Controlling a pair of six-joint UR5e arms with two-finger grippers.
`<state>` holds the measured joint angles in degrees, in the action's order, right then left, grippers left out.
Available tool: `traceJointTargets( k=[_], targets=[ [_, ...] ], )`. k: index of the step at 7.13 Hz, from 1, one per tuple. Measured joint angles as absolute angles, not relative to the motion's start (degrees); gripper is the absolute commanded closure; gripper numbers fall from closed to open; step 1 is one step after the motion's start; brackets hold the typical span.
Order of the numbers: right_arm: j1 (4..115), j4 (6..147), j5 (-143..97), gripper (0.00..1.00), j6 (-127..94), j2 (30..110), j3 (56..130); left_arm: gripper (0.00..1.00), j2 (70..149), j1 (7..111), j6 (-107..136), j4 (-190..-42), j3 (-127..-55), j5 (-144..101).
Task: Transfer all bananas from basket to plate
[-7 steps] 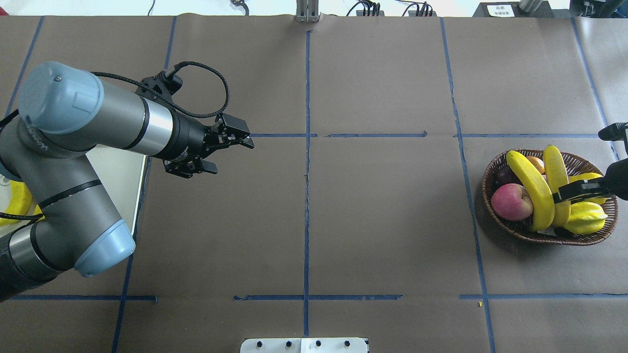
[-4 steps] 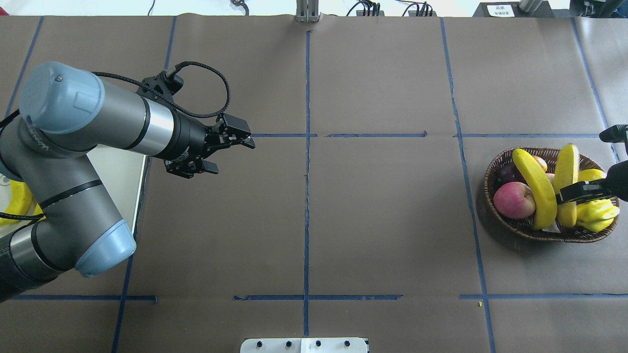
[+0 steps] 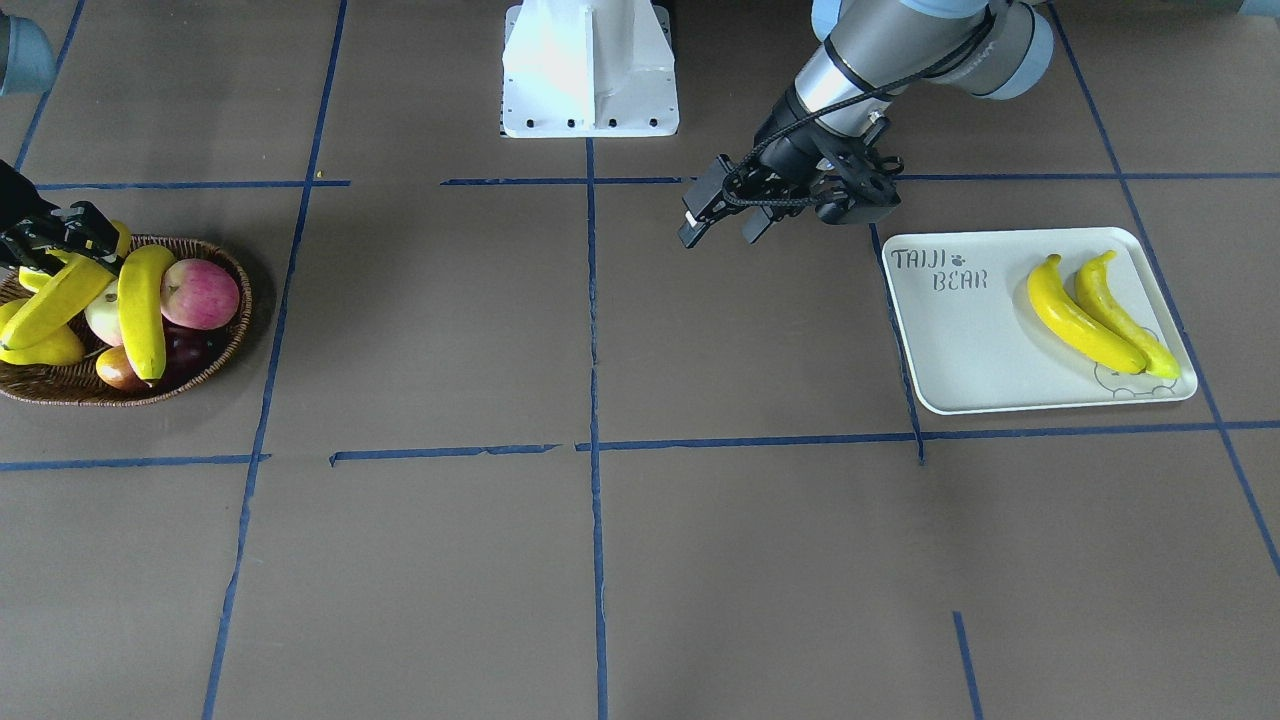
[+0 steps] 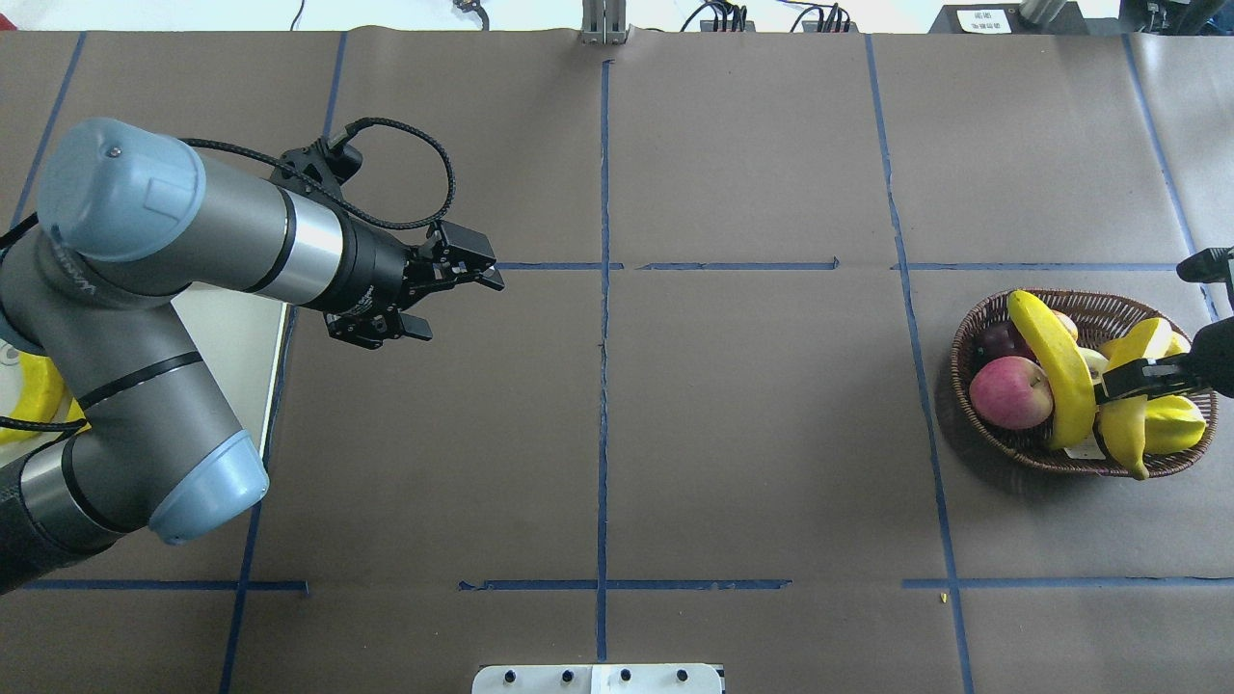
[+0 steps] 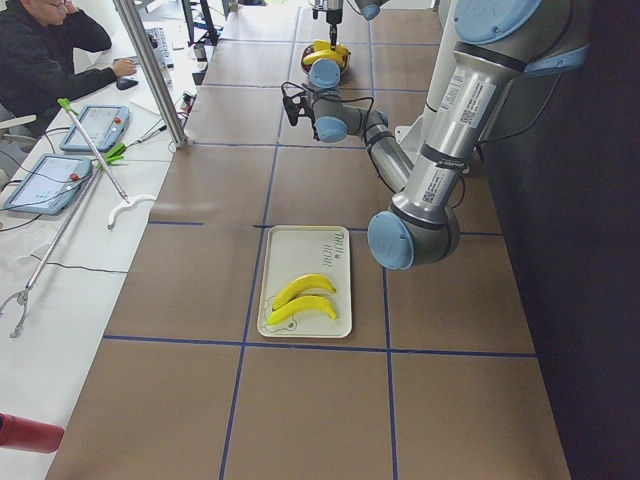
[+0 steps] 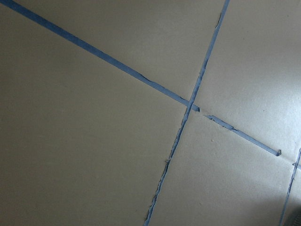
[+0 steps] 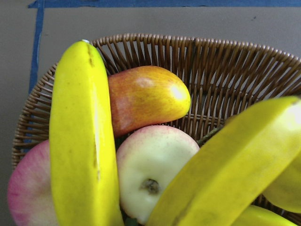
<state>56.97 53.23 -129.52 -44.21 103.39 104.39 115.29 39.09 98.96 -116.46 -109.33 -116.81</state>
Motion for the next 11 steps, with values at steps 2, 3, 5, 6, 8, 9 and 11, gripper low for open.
traceJointTargets(
  k=[2, 3, 5, 6, 8, 9, 11],
  targets=[
    [57.7, 52.77, -129.82, 0.96, -44.19, 103.54, 105.26, 0.01, 115.34, 39.08, 98.96, -116.46, -109.39, -116.81],
    [59.05, 52.64, -129.92, 0.96, -44.15, 104.0, 106.63, 0.01, 115.4, 39.07, 98.96, -116.46, -109.41, -116.81],
    [63.46, 52.58, -131.1, 0.99, -43.34, 105.77, 111.29, 0.0, 115.5, 39.03, 98.96, -116.46, -109.48, -116.83],
    [66.21, 52.64, -133.54, 1.0, -42.69, 105.47, 113.29, 0.01, 115.54, 39.03, 98.95, -116.46, -109.49, -116.86],
    [66.94, 53.23, -136.23, 1.0, -44.23, 98.59, 113.93, 0.01, 115.57, 39.02, 98.87, -116.47, -109.63, -116.89],
    [63.96, 53.37, -135.59, 1.0, -48.58, 92.96, 113.37, 0.01, 115.49, 39.03, 98.82, -117.06, -109.72, -116.89],
    [53.69, 53.45, -128.22, 1.0, -56.28, 83.41, 112.85, 0.01, 115.12, 39.1, 98.6, -120.95, -109.42, -116.89]
  ],
)
